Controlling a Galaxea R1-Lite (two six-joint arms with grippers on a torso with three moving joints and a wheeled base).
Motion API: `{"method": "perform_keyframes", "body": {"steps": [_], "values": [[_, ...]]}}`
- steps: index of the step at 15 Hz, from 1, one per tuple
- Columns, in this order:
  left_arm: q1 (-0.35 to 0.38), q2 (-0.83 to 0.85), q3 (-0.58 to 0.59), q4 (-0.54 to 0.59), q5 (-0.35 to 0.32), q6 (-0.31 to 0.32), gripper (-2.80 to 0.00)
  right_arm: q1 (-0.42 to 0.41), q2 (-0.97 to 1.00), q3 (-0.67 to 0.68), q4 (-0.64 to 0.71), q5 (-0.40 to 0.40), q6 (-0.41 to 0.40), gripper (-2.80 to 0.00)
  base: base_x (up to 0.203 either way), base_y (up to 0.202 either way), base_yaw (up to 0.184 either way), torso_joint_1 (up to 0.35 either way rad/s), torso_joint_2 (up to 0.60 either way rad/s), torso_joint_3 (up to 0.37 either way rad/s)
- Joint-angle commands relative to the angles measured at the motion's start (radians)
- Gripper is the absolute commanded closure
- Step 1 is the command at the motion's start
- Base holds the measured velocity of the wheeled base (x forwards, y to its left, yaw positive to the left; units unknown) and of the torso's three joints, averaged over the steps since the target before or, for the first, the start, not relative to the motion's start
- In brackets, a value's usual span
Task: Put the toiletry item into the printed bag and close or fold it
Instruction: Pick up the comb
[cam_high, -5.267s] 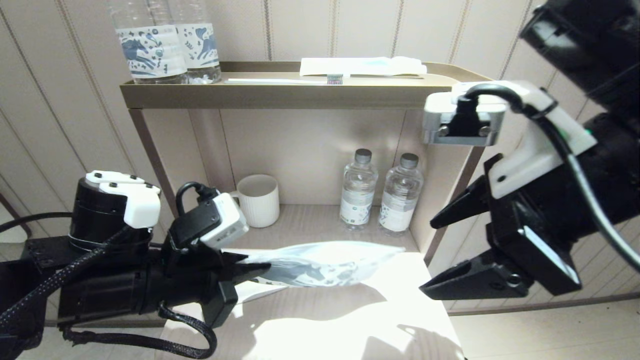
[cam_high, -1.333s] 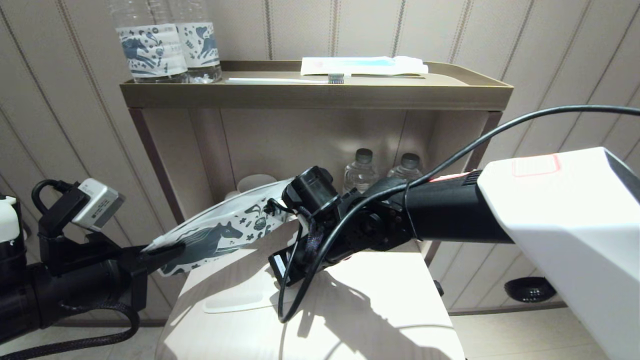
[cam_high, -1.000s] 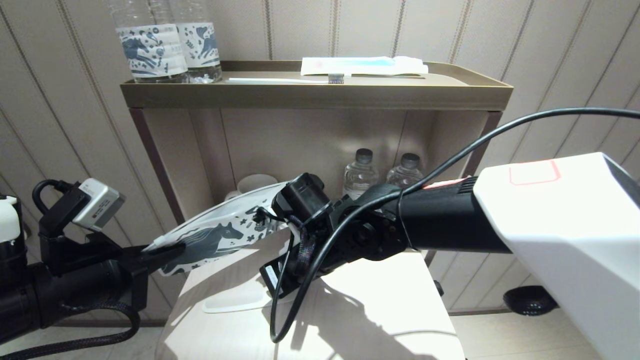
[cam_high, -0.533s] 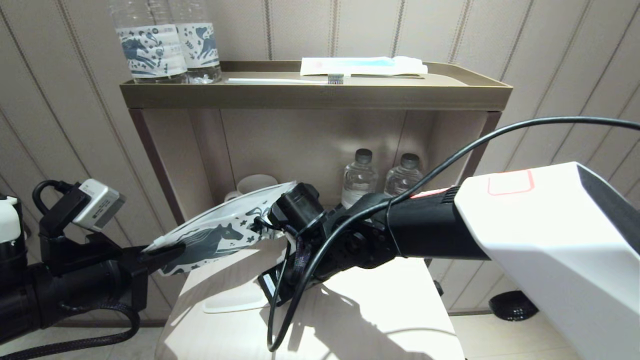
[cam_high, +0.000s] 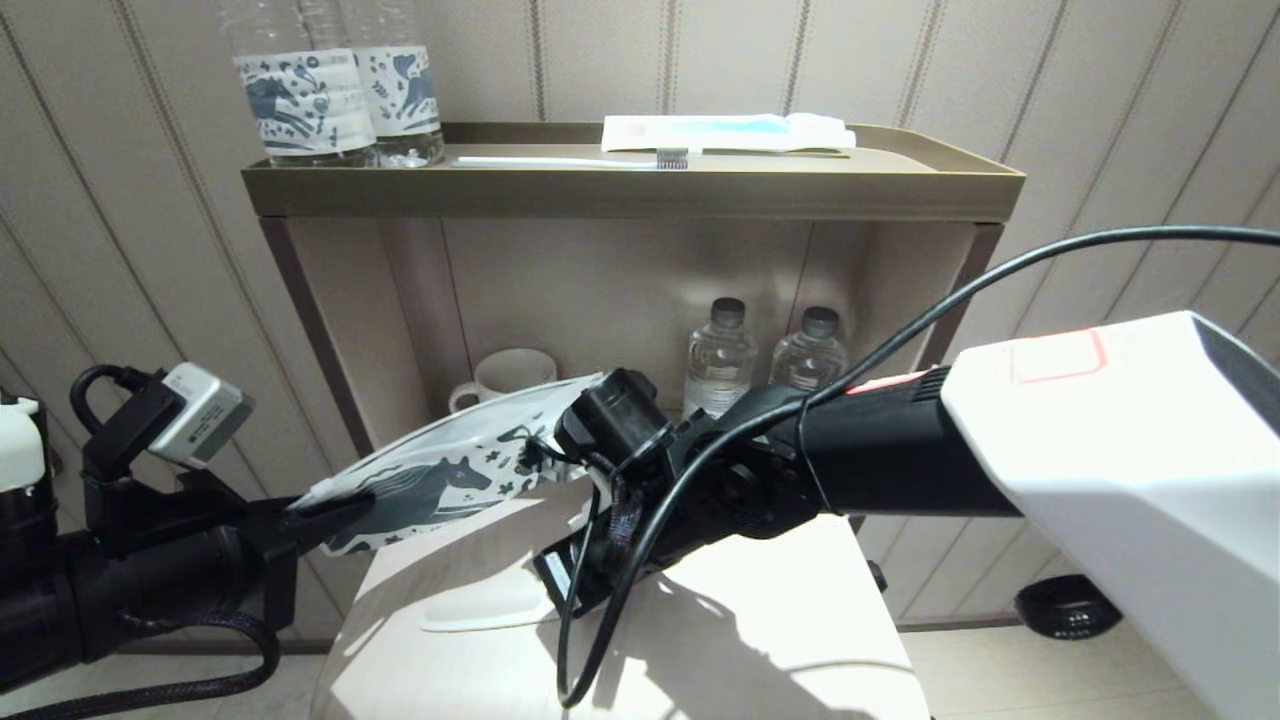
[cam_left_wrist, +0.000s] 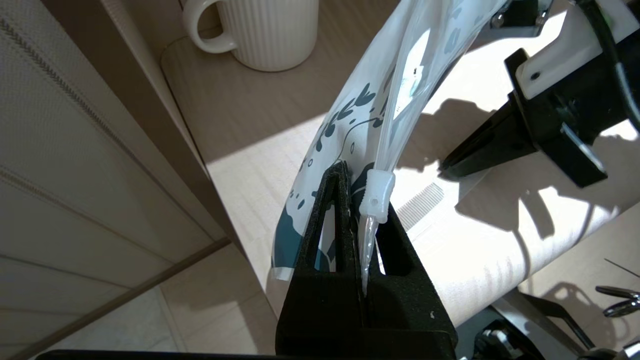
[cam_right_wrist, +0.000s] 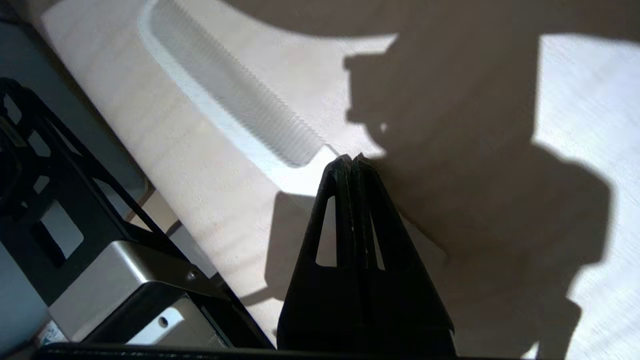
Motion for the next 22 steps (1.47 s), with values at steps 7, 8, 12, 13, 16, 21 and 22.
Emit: {"method": "perform_keyframes", "body": {"steps": [7,8,12,13,16,21,22], "values": [[-0.026,0.002,0.007,-0.003,-0.001,0.002,0.00,-0.084,-0.118,0.141,-0.015,0.005,-0.010,0.00,0.000,0.000,0.000,0.000,0.00,0.000],[-0.028,0.004,0.007,-0.003,-0.001,0.002,0.00,-0.086,-0.124,0.144,-0.037,0.005,-0.011,0.00,0.000,0.000,0.000,0.000,0.00,0.000],[-0.031,0.009,0.006,-0.003,-0.001,0.001,0.00,-0.065,-0.123,0.135,-0.088,0.007,-0.006,0.00,0.000,0.000,0.000,0.000,0.00,0.000],[-0.031,0.014,0.006,-0.003,-0.001,-0.001,0.00,-0.045,-0.120,0.133,-0.088,0.007,-0.006,0.00,0.000,0.000,0.000,0.000,0.00,0.000],[-0.031,0.021,0.006,-0.003,-0.001,0.001,0.00,-0.002,-0.104,0.136,-0.086,0.017,-0.008,0.00,0.000,0.000,0.000,0.000,0.00,0.000],[-0.031,0.021,0.007,-0.003,-0.001,0.001,0.00,0.020,-0.088,0.142,-0.083,0.045,-0.011,0.00,0.000,0.000,0.000,0.000,0.00,0.000],[-0.031,0.021,0.007,-0.003,-0.001,0.002,0.00,0.030,-0.088,0.148,-0.083,0.046,-0.011,0.00,0.000,0.000,0.000,0.000,0.00,0.000]]}}
